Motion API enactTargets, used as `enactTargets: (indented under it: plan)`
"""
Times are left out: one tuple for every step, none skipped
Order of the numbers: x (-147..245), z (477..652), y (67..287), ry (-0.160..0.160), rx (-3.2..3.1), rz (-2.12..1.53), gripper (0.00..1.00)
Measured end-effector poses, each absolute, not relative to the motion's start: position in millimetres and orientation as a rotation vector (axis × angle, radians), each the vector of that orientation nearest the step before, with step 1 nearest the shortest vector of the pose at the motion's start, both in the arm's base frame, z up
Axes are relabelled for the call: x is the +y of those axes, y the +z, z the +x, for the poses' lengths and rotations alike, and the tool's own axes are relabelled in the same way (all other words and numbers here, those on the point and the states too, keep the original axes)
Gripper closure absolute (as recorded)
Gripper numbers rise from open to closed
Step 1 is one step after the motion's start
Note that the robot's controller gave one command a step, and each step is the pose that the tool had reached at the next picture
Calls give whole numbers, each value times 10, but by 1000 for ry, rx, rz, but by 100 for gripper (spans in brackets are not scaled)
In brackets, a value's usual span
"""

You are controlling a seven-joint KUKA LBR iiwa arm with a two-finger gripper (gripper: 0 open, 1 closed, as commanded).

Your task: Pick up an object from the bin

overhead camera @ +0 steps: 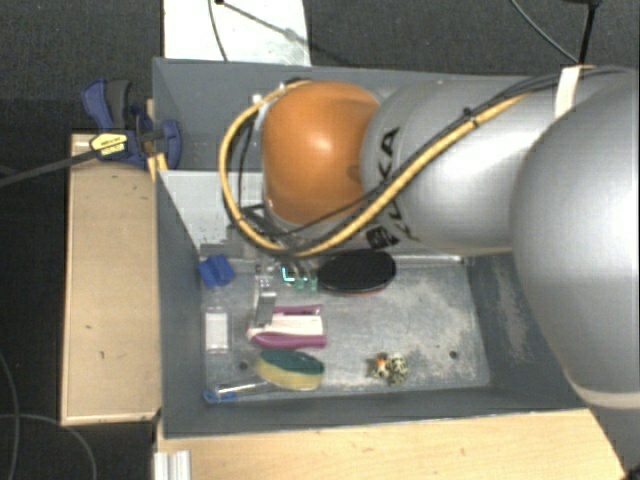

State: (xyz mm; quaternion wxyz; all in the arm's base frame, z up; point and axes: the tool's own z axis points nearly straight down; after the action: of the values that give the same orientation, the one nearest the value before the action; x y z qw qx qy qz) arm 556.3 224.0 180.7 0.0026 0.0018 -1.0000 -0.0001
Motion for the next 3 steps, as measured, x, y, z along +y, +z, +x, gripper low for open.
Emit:
enactTargets:
  plan:
    - [1419,5350,686,-1,-3142,31,0]
    - [1524,5118,1013,-1,-3138,-200,0]
    - [1349,5109,1004,1,-3124,-313,0]
